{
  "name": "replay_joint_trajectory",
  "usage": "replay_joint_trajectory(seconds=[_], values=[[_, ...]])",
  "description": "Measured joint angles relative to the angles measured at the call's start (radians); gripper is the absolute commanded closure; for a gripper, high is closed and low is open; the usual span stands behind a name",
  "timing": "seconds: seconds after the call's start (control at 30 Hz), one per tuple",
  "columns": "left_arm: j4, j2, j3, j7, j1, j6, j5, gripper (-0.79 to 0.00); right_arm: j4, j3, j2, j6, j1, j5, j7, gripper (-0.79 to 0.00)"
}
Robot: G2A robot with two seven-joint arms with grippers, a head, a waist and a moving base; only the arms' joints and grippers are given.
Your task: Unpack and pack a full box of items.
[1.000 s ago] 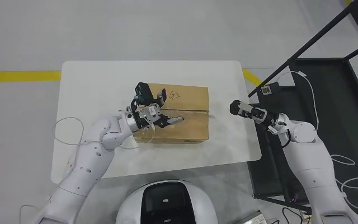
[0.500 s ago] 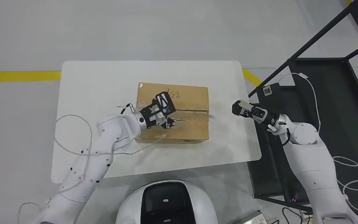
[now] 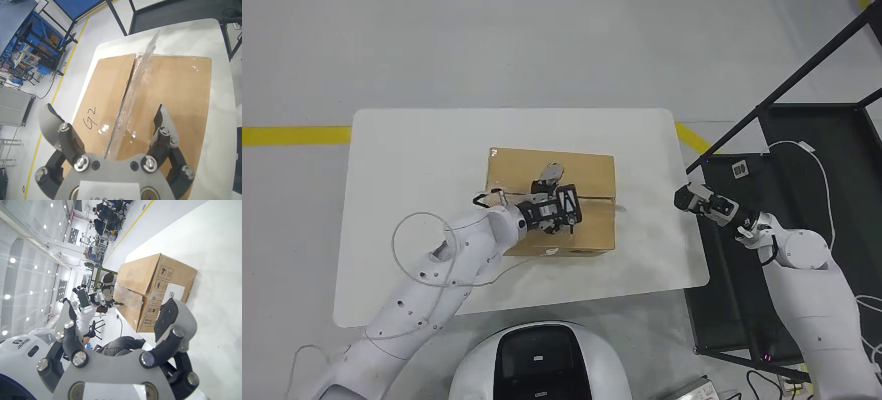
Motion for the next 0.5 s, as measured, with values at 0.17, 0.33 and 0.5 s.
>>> replay_joint_trajectory(seconds=[0.17,0.33,0.5], values=[[0.016,-0.008,0.006,-0.012,-0.018,-0.017,-0.01,0.0,0.005,-0.002,0.0,0.002,0.0,0.007,0.003,-0.785],[0.032,-0.013,0.01,-0.047,-0.033,-0.033,-0.004,0.0,0.02,-0.011,-0.001,0.006,0.008,0.008,0.006,-0.785],[0.047,-0.02,0.025,-0.08,-0.05,-0.072,-0.003,0.0,0.038,-0.015,-0.002,0.007,0.018,0.016,0.011,-0.785]])
